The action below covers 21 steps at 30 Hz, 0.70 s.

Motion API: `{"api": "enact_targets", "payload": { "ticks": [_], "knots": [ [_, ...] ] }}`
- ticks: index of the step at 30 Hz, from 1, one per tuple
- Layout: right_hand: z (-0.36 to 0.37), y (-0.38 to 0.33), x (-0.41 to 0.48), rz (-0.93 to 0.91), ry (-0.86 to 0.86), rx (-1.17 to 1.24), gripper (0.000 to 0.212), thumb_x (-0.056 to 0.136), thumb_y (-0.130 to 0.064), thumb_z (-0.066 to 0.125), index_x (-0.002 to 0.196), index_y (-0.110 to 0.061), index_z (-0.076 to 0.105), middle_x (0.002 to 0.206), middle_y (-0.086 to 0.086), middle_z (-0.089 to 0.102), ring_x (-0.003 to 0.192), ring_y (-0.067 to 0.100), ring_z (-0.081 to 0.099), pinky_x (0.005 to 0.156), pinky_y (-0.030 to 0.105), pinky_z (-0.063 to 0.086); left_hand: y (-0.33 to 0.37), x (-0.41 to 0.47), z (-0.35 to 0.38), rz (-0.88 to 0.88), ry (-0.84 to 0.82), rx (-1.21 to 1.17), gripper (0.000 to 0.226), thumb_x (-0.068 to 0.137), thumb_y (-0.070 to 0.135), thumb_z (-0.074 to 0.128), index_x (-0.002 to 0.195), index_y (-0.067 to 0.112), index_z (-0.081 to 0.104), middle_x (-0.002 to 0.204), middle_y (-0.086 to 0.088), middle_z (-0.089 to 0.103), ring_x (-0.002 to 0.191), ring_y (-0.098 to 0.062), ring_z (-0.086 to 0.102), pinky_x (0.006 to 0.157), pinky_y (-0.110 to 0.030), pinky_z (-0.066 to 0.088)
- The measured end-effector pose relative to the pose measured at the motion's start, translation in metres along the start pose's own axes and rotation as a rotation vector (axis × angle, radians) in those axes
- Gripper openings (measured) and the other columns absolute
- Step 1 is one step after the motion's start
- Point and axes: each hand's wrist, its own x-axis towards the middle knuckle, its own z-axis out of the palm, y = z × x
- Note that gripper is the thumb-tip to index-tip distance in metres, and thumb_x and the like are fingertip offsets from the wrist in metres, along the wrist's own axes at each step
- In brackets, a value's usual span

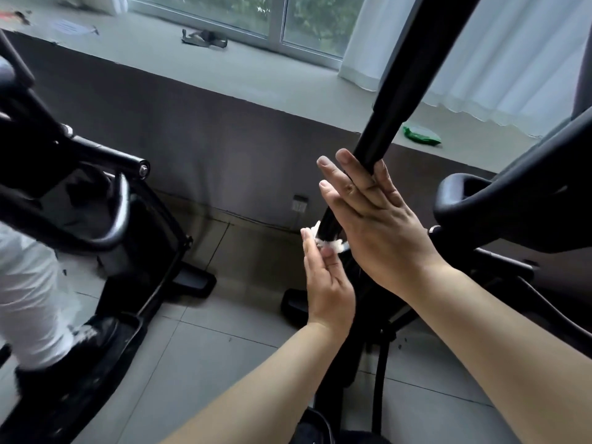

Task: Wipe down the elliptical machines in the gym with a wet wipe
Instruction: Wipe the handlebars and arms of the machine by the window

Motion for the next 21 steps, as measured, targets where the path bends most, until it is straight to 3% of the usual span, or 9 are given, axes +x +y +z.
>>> {"api": "enact_targets", "payload": {
  "ticks": [3, 6, 9, 12, 15, 17, 19, 21],
  "knots": [
    [0.001, -0.002, 0.001, 0.001, -0.017, 0.001, 0.055, 0.094, -0.015, 0.032, 0.143, 0.002, 0.049, 0.166, 0.011, 0.025, 0.154, 0.025, 0.011, 0.126, 0.041, -0.002, 0.004, 0.000, 0.009, 0.057, 0.044, -0.006, 0.061, 0.109, 0.029, 0.031, 0.162, 0.015, 0.004, 0.170, -0.001, 0.011, 0.156, -0.004, 0.008, 0.125, -0.021, 0.015],
    [0.002, -0.001, 0.001, 0.001, 0.002, 0.017, 0.055, 0.092, -0.009, 0.030, 0.142, 0.001, 0.051, 0.165, 0.010, 0.027, 0.154, 0.024, 0.014, 0.126, 0.040, -0.003, -0.021, 0.007, 0.002, 0.006, 0.005, 0.053, 0.061, 0.109, 0.017, 0.037, 0.162, 0.014, 0.009, 0.155, 0.003, 0.040, 0.142, 0.015, 0.027, 0.114, -0.003, 0.019],
    [0.002, -0.001, 0.000, -0.005, 0.019, 0.025, 0.056, 0.090, -0.005, 0.029, 0.142, 0.001, 0.052, 0.164, 0.010, 0.030, 0.154, 0.024, 0.017, 0.126, 0.040, -0.002, -0.037, 0.008, -0.005, -0.076, -0.047, 0.118, 0.059, 0.109, 0.018, 0.039, 0.162, 0.016, 0.014, 0.141, -0.004, 0.051, 0.136, 0.001, 0.042, 0.105, 0.004, 0.021],
    [0.002, -0.002, 0.001, 0.003, 0.011, 0.040, 0.057, 0.090, -0.005, 0.028, 0.142, 0.000, 0.052, 0.164, 0.009, 0.030, 0.154, 0.024, 0.017, 0.127, 0.040, -0.002, -0.031, 0.006, -0.003, -0.151, -0.051, 0.104, 0.058, 0.110, 0.024, 0.036, 0.162, 0.018, 0.011, 0.150, -0.004, 0.046, 0.132, 0.013, 0.036, 0.109, 0.002, 0.021],
    [0.001, -0.001, 0.000, -0.005, -0.014, 0.030, 0.057, 0.092, -0.008, 0.028, 0.143, 0.000, 0.051, 0.165, 0.009, 0.028, 0.154, 0.023, 0.014, 0.127, 0.041, -0.001, -0.010, 0.000, 0.003, -0.126, -0.013, 0.051, 0.059, 0.111, 0.031, 0.030, 0.163, 0.018, 0.007, 0.168, 0.001, 0.020, 0.152, -0.001, 0.016, 0.111, 0.002, 0.013],
    [0.002, -0.001, -0.001, -0.012, -0.030, 0.014, 0.055, 0.094, -0.012, 0.029, 0.143, 0.000, 0.050, 0.165, 0.009, 0.027, 0.154, 0.023, 0.013, 0.127, 0.041, 0.000, 0.001, -0.002, 0.004, -0.021, 0.017, 0.058, 0.059, 0.111, 0.029, 0.029, 0.163, 0.018, 0.003, 0.170, 0.004, 0.010, 0.155, -0.002, 0.007, 0.121, -0.011, 0.011],
    [0.002, -0.001, 0.000, -0.008, -0.033, 0.016, 0.053, 0.096, -0.015, 0.032, 0.144, 0.000, 0.050, 0.165, 0.009, 0.028, 0.155, 0.024, 0.013, 0.127, 0.041, -0.001, 0.003, 0.000, 0.002, 0.039, 0.006, 0.080, 0.059, 0.111, 0.027, 0.030, 0.162, 0.022, 0.001, 0.169, 0.006, 0.014, 0.154, 0.000, 0.009, 0.123, -0.014, 0.013],
    [0.002, 0.000, -0.001, -0.008, -0.019, 0.044, 0.054, 0.094, -0.012, 0.032, 0.144, 0.000, 0.050, 0.164, 0.009, 0.030, 0.154, 0.023, 0.014, 0.127, 0.040, -0.002, -0.003, 0.005, -0.004, 0.010, -0.034, 0.099, 0.061, 0.111, 0.022, 0.035, 0.163, 0.021, 0.004, 0.154, 0.017, 0.034, 0.141, 0.018, 0.022, 0.117, -0.007, 0.017]
  ]
}}
